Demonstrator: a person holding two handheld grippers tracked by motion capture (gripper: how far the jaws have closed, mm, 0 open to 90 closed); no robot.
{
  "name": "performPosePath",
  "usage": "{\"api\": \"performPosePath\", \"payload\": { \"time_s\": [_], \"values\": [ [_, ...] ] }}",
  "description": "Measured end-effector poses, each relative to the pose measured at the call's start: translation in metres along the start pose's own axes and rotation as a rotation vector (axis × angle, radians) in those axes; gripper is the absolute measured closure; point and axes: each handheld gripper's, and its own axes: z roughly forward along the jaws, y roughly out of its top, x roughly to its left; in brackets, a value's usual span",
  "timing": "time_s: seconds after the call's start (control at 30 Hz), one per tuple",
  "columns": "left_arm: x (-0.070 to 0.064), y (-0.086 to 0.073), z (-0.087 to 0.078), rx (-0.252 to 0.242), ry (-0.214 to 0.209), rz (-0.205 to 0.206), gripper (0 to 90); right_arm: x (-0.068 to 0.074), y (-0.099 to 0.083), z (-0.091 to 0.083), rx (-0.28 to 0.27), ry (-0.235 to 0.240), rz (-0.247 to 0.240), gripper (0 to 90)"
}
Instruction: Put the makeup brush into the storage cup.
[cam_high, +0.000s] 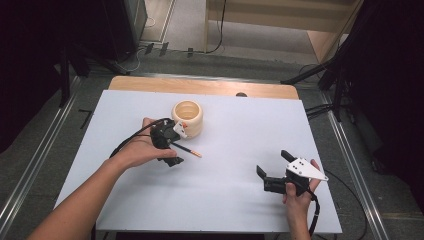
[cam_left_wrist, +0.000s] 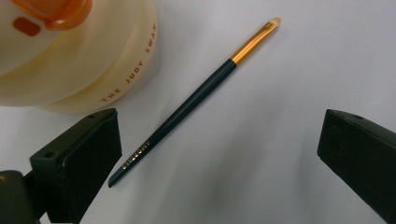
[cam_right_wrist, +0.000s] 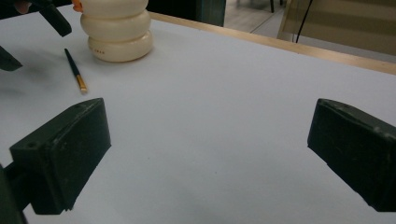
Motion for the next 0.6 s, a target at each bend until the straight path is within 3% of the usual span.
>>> {"api": "performPosePath", "payload": {
  "time_s": [0.1, 0.2, 0.33, 0.43, 0.6],
  "values": [
    [0.001, 0.004, 0.004, 0.041, -0.008, -0.002, 7.5, 0.0, 0.0, 0.001, 0.001, 0.002, 0.002, 0.0],
    [0.004, 0.008, 0.01, 0.066, 0.015, 0.001, 14.1, 0.001, 0.0, 0.001, 0.005, 0.001, 0.001, 0.0],
    [0.007, 0.01, 0.014, 0.061, 0.009, -0.015, 18.1, 0.0, 0.0, 0.001, 0.006, 0.001, 0.0, 0.0],
    [0.007, 0.009, 0.02, 0.089, 0.003, -0.013, 22.5, 0.0, 0.0, 0.001, 0.008, 0.001, 0.004, 0.0],
    [0.009, 0.01, 0.021, 0.08, -0.009, -0.023, 25.7, -0.001, -0.001, 0.001, 0.007, 0.0, 0.006, 0.0]
  ]
}}
